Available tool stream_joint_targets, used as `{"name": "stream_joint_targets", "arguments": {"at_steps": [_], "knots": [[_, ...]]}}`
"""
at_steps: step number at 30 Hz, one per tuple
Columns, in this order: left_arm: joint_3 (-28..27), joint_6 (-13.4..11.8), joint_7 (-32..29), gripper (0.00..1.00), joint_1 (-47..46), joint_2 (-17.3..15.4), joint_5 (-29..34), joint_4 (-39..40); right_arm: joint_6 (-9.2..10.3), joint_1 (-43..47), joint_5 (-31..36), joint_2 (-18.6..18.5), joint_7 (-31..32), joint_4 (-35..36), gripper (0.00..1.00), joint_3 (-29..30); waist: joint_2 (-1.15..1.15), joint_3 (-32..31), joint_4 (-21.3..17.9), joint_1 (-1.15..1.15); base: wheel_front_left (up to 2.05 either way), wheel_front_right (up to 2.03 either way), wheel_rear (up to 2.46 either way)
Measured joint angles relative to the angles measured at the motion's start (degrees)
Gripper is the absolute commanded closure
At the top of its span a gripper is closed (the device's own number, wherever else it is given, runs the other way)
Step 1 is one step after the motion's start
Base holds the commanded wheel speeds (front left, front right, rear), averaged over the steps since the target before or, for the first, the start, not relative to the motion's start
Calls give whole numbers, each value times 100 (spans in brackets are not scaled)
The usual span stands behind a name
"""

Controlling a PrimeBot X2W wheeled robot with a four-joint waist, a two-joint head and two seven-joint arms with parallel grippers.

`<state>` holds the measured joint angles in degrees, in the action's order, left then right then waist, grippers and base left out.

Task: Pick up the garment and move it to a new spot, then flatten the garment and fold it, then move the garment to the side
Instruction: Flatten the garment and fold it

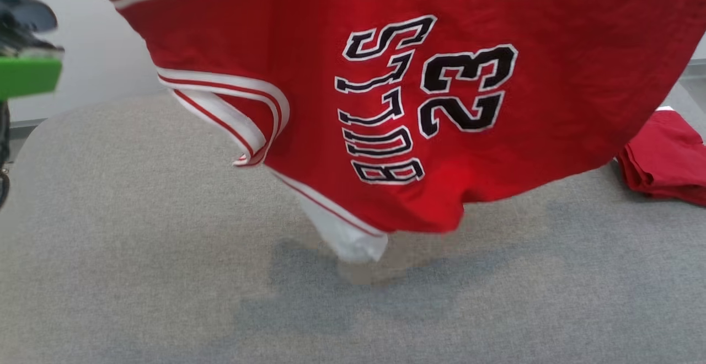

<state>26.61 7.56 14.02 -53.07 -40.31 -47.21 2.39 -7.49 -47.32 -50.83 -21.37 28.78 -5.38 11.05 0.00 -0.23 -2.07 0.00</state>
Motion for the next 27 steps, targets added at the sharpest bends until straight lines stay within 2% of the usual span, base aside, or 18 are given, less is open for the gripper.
{"name": "stream_joint_targets", "arguments": {"at_steps": [7,11,14,17,23,27], "knots": [[179,0,-222,100,-715,-53,-303,-109,0,-175,0,22,326,73,100,-12,0,-65,-76,0,0,0,0],[441,0,-542,100,-881,-64,-455,-296,0,-182,109,131,475,2,100,-133,0,-4,-115,0,0,0,0],[613,0,-740,100,-1115,-140,-566,-479,1,-341,277,375,581,-249,100,-270,0,125,-144,0,0,0,0],[715,0,-871,100,-1478,-256,-628,-766,1,-712,751,762,570,-703,100,-511,0,341,-177,0,0,0,0],[1143,0,-1365,100,-2669,-376,-777,-1628,1,-2170,1983,1528,-19,-1780,100,-751,0,1036,-250,0,0,0,0],[1447,0,-972,100,-3862,-415,-274,-2312,0,-3283,2881,1768,-1279,-2404,100,-755,0,1671,-322,0,0,0,0]]}}
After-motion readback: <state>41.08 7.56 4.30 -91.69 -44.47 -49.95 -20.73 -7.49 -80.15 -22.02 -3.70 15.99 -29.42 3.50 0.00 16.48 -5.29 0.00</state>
